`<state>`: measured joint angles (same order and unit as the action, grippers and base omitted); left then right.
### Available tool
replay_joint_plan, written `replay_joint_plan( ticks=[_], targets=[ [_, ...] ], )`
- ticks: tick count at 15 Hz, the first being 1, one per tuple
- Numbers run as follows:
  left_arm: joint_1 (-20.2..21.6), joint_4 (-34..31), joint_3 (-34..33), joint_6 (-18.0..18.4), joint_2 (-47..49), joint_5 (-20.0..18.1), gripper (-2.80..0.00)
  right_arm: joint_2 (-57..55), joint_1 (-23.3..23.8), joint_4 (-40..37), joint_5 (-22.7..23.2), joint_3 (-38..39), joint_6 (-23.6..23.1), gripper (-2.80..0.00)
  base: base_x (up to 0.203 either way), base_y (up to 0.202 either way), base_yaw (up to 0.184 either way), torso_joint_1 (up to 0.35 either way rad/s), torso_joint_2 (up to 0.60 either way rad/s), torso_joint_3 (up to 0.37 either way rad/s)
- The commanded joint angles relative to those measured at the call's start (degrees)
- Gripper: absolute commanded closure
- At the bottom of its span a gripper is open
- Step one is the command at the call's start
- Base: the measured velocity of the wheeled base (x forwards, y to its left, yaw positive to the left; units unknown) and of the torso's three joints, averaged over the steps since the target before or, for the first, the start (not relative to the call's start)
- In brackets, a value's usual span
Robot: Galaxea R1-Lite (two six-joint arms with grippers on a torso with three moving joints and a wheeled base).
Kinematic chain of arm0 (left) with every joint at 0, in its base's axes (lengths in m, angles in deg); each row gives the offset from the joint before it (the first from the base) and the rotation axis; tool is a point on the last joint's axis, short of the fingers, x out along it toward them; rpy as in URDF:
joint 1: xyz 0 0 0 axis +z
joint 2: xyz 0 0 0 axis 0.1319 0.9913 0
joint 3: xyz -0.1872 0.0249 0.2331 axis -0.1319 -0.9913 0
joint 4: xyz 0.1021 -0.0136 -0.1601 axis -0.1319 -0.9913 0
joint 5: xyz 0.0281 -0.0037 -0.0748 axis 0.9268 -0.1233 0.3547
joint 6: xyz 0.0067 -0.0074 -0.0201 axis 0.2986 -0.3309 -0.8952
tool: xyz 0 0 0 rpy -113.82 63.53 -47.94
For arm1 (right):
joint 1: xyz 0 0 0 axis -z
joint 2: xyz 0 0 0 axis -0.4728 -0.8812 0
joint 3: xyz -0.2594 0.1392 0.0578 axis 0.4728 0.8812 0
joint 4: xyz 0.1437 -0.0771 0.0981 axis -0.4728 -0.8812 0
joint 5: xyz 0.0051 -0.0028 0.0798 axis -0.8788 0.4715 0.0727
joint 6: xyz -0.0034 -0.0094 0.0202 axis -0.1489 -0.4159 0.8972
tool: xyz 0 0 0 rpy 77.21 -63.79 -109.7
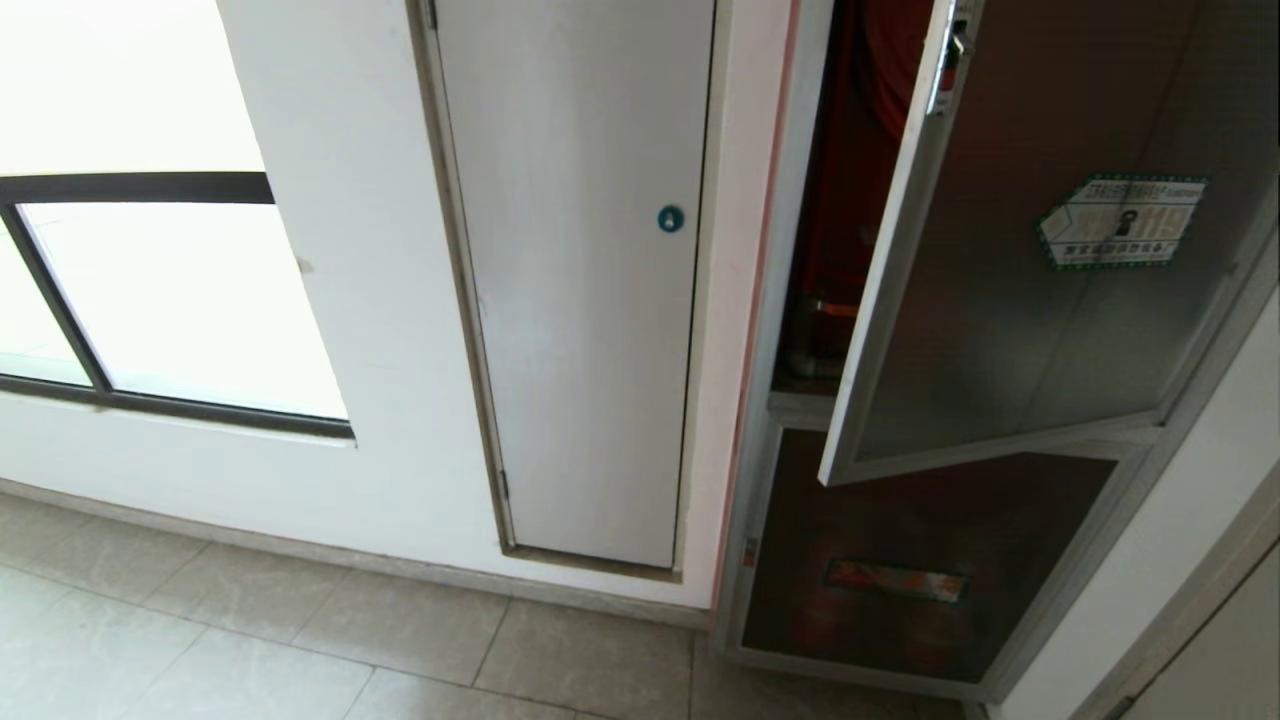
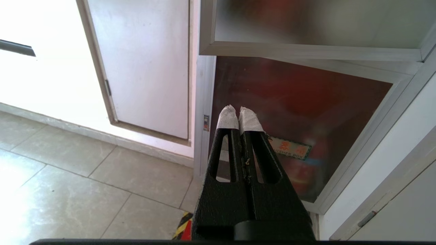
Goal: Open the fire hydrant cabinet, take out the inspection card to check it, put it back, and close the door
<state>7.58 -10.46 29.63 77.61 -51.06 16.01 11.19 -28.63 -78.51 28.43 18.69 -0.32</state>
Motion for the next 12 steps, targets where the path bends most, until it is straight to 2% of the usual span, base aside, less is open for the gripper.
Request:
replay_joint_plan(
  ticks=[1, 12],
  targets=[
    [0.0, 0.0, -0.4, 0.0, 0.1, 0.0, 0.00, 0.0, 0.0, 0.0, 0.0, 0.0, -0.1, 0.00, 0.000, 0.000, 0.000, 0.000, 0.00, 0.000],
    [0.0, 0.0, -0.4, 0.0, 0.1, 0.0, 0.00, 0.0, 0.0, 0.0, -0.1, 0.0, -0.2, 0.00, 0.000, 0.000, 0.000, 0.000, 0.00, 0.000]
  ],
)
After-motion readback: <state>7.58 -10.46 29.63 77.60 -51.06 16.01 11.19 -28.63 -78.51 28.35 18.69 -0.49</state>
